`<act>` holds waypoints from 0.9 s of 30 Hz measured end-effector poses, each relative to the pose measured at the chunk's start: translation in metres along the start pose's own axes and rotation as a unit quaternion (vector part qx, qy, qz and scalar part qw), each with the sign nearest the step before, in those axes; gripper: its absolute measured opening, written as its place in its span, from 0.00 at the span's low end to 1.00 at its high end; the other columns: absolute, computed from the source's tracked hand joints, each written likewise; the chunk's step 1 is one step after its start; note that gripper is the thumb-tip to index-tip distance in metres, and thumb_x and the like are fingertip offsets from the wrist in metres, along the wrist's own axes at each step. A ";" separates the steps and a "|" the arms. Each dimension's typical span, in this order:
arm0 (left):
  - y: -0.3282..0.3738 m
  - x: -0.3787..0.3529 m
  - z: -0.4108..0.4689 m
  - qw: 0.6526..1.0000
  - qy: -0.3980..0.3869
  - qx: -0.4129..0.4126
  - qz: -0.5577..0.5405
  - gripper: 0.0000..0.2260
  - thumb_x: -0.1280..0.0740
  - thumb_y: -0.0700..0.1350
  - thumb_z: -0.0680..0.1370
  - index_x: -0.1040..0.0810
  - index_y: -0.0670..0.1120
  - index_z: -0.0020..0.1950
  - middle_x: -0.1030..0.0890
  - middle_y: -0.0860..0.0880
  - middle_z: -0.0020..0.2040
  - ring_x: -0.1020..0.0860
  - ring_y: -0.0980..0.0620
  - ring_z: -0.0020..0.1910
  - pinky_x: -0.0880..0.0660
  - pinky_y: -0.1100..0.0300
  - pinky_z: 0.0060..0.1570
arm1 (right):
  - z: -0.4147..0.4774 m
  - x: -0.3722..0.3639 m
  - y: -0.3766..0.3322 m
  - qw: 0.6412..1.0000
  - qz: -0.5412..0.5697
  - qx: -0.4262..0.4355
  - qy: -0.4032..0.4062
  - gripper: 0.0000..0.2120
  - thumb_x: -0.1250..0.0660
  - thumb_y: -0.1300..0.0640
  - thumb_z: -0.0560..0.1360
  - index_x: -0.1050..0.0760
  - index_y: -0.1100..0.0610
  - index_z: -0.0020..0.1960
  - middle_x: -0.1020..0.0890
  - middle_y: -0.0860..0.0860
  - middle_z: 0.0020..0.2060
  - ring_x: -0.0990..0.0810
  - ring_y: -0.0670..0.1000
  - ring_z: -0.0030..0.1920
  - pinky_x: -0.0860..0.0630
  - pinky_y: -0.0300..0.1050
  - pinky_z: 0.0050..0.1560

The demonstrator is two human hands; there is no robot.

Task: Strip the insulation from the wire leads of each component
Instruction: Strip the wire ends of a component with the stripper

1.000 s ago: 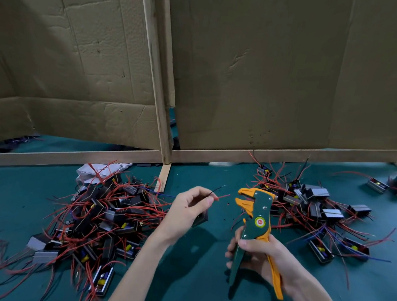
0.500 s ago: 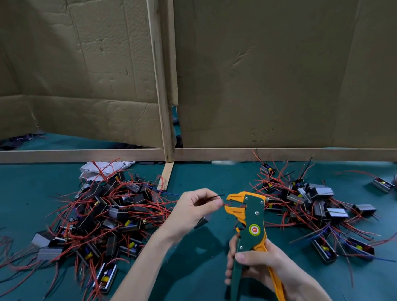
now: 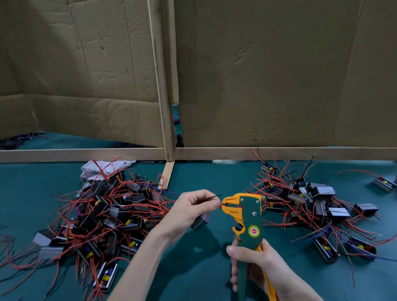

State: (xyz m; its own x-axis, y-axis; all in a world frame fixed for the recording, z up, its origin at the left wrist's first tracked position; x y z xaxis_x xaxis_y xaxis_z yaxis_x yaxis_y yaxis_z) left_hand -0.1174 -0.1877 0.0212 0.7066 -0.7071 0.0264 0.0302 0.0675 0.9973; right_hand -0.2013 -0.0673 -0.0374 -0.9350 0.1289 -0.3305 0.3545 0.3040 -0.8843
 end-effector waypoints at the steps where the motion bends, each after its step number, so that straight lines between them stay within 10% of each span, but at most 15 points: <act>1: -0.001 0.001 0.001 1.000 0.002 0.000 -0.002 0.05 0.30 0.48 0.73 0.21 0.48 0.40 0.29 0.49 0.32 0.34 0.53 0.31 0.37 0.62 0.32 | 0.000 -0.002 0.001 1.000 0.003 0.002 0.014 0.16 0.20 0.54 0.56 0.24 0.58 0.37 0.26 0.61 0.29 0.25 0.57 0.27 0.24 0.48 0.29; 6: -0.009 0.002 0.003 0.999 0.018 -0.023 0.018 0.06 0.36 0.46 0.77 0.24 0.45 0.42 0.20 0.55 0.37 0.27 0.59 0.35 0.30 0.67 0.42 | 0.005 0.001 0.005 0.996 0.017 0.030 0.081 0.14 0.25 0.53 0.60 0.29 0.58 0.28 0.29 0.57 0.26 0.30 0.54 0.23 0.30 0.42 0.25; 10: -0.008 0.003 0.004 0.997 0.043 -0.047 0.035 0.07 0.36 0.39 0.78 0.22 0.43 0.41 0.18 0.54 0.35 0.27 0.60 0.31 0.30 0.71 0.37 | 0.007 0.003 -0.012 0.986 0.146 0.077 0.026 0.05 0.29 0.66 0.64 0.22 0.63 0.40 0.23 0.64 0.34 0.20 0.62 0.34 0.20 0.56 0.36; 27: 0.013 -0.003 0.002 0.992 0.020 -0.059 0.111 0.08 0.35 0.42 0.79 0.21 0.50 0.41 0.27 0.52 0.33 0.31 0.53 0.35 0.32 0.69 0.36 | 0.001 0.004 -0.016 0.997 0.003 0.044 -0.068 0.11 0.24 0.63 0.62 0.22 0.64 0.42 0.22 0.66 0.38 0.20 0.64 0.39 0.21 0.59 0.44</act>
State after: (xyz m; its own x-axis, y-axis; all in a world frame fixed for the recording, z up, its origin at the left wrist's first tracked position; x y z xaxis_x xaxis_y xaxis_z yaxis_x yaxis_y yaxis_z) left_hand -0.1205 -0.1857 0.0344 0.7320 -0.6377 0.2399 -0.0485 0.3024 0.9519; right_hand -0.2107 -0.0724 -0.0242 -0.9284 -0.0003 -0.3715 0.3623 0.2197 -0.9058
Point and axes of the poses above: each hand's wrist, its own z-axis towards the middle knuckle, its own x-axis out of the back of the hand, y = z × x, the point moved 8 cm from there along z, towards the middle knuckle
